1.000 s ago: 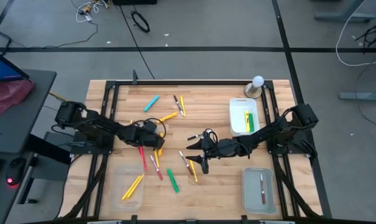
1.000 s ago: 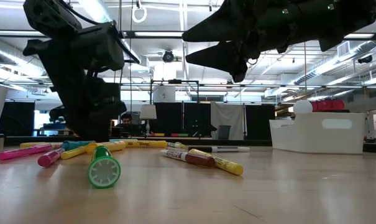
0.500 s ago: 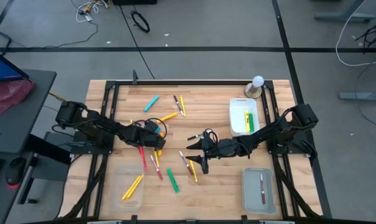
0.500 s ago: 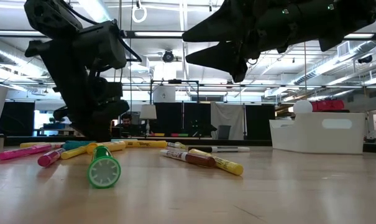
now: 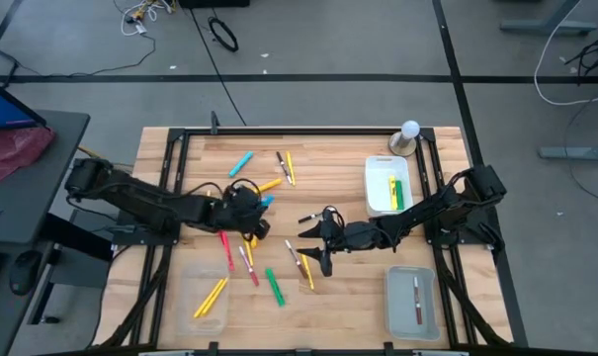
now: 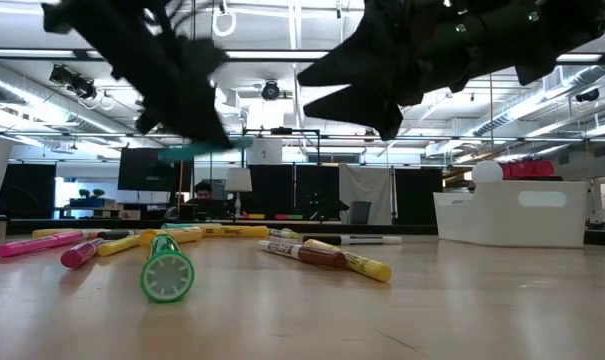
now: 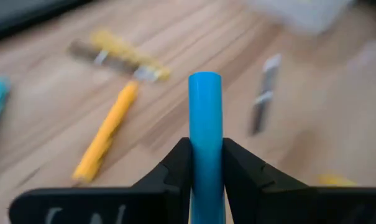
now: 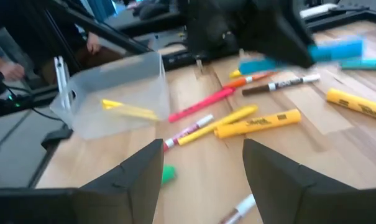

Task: Pick & Place Markers
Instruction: Put the blue highlighter into the white bin

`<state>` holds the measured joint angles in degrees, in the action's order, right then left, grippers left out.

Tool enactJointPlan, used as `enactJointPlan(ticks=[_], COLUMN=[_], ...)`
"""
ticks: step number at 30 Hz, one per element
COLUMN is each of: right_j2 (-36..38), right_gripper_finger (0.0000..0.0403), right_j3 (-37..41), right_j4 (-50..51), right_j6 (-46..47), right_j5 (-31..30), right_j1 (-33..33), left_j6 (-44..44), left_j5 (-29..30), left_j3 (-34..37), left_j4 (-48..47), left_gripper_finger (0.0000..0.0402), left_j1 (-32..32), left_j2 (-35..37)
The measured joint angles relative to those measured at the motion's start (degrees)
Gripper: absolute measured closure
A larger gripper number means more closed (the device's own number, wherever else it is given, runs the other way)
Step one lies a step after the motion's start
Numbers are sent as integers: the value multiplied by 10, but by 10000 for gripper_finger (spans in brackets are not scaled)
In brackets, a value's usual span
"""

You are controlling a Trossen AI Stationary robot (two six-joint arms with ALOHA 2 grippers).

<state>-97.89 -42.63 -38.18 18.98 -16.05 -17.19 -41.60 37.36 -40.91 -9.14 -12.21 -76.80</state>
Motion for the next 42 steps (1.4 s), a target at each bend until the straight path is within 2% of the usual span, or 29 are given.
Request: enactJointPlan(ticks=[4, 11, 14, 18, 23, 27, 37, 42], right_j2=[0, -4, -23, -72, -115, -124, -124, -124], right_gripper_finger=[182, 182, 182, 182, 182, 182, 187, 232], right_j3=[0, 0, 0, 0, 0, -3, -80, -89], right_j4=[23, 16, -23, -137, -260, -309, -269, -253], right_j6=[3, 3, -4, -20, -34, -52, -126, -124], right_j5=[-31, -55, -56, -56, -56, -56, -61, -85], right_j1=[-4, -17, -22, -23, -23, -23, -15, -10], left_j6=[69, 174, 208, 230, 239, 241, 257, 258], left_j5=[1, -51, -90, -129, -141, -141, -142, -141], left_j3=[26, 81, 86, 85, 86, 86, 86, 86], left_j4=[148, 466, 568, 668, 719, 734, 742, 743], left_gripper_finger=[330, 330, 327, 327, 328, 324, 324, 321], left_j1=[-29, -48, -48, -48, -48, -48, -56, -61], left_j2=[7, -20, -42, -77, -100, -106, -106, -106])
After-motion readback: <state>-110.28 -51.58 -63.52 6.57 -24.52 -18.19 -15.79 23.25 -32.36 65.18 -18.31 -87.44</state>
